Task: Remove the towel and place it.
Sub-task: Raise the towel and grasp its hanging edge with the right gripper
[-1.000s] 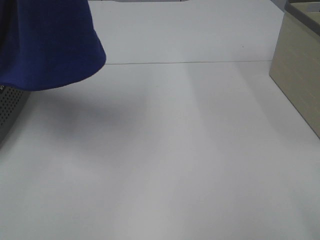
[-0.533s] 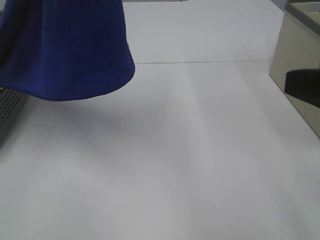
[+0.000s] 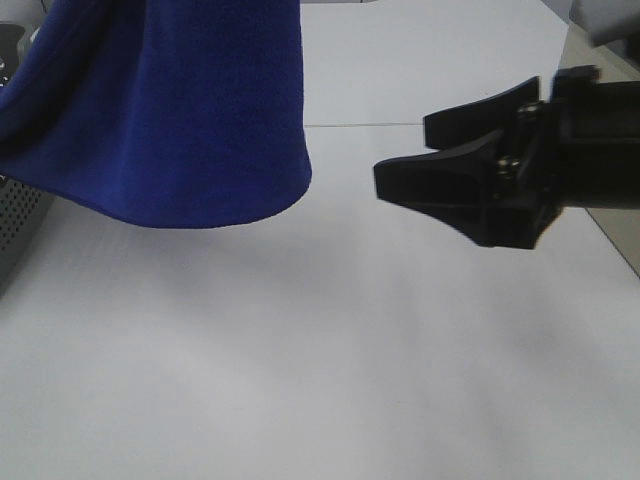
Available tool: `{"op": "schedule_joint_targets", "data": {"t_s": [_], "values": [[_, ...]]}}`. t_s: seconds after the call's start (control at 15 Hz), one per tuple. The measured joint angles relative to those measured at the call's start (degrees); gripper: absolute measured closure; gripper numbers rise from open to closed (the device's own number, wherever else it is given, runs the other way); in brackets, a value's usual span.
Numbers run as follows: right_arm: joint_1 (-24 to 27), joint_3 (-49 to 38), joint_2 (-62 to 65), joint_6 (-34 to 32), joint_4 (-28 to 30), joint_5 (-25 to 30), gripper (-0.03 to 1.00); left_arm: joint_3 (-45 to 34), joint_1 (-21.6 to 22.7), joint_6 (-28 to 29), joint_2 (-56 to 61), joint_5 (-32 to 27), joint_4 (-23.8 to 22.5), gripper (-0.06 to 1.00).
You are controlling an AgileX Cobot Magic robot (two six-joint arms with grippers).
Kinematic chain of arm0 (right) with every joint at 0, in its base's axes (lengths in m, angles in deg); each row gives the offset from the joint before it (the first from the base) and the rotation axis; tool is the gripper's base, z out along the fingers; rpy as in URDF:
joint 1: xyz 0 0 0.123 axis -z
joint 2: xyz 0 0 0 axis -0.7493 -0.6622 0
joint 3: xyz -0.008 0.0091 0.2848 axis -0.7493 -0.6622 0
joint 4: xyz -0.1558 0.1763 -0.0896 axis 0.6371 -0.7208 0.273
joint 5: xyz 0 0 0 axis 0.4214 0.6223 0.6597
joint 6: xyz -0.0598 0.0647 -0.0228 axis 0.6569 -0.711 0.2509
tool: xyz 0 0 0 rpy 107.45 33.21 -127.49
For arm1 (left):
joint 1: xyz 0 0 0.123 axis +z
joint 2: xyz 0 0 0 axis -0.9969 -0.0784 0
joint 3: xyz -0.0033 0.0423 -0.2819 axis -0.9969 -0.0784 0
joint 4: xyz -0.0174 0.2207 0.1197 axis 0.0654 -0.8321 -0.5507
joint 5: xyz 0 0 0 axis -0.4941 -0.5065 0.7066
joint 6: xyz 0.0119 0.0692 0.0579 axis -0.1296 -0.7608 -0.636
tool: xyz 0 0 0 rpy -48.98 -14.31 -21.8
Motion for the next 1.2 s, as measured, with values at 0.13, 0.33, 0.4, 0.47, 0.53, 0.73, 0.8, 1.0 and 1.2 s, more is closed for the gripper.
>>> {"op": "schedule_joint_targets", "data": {"t_s": [0.13, 0.33, 0.4, 0.47, 0.53, 0.73, 0.8, 1.0, 1.2], "values": [[-3.7, 4.5, -7.7, 1.3, -0.2, -0.1, 0.24, 0.0, 0.0, 0.0, -0.7, 0.4, 0.0, 0.94], [-6.3, 10.0, -14.5, 2.8, -0.7, 1.2, 0.24, 0.0, 0.0, 0.0, -1.4, 1.0, 0.0, 0.94], [-7.0, 11.5, -15.8, 3.8, -0.7, 2.3, 0.24, 0.0, 0.0, 0.0, -1.5, 1.0, 0.0, 0.94], [-8.0, 12.8, -17.0, 4.6, -0.7, 3.4, 0.24, 0.0, 0.0, 0.0, -1.7, 1.0, 0.0, 0.94], [-9.2, 13.6, -17.6, 5.3, -0.7, 3.8, 0.24, 0.0, 0.0, 0.0, -1.7, 1.0, 0.0, 0.94], [-10.3, 13.6, -17.8, 5.8, -0.9, 4.2, 0.35, 0.0, 0.0, 0.0, -1.7, 1.0, 0.0, 0.94], [-10.3, 13.6, -17.8, 5.8, -0.9, 4.2, 0.39, 0.0, 0.0, 0.0, -1.7, 1.0, 0.0, 0.94], [-10.3, 13.6, -16.9, 2.1, 2.0, 4.2, 0.71, 0.0, 0.0, 0.0, -1.7, 1.0, 0.0, 0.94], [-10.3, 13.6, -11.7, -7.3, 8.0, 1.1, 0.92, 0.0, 0.0, 0.0, -2.7, 1.1, 0.0, 0.94]]}}
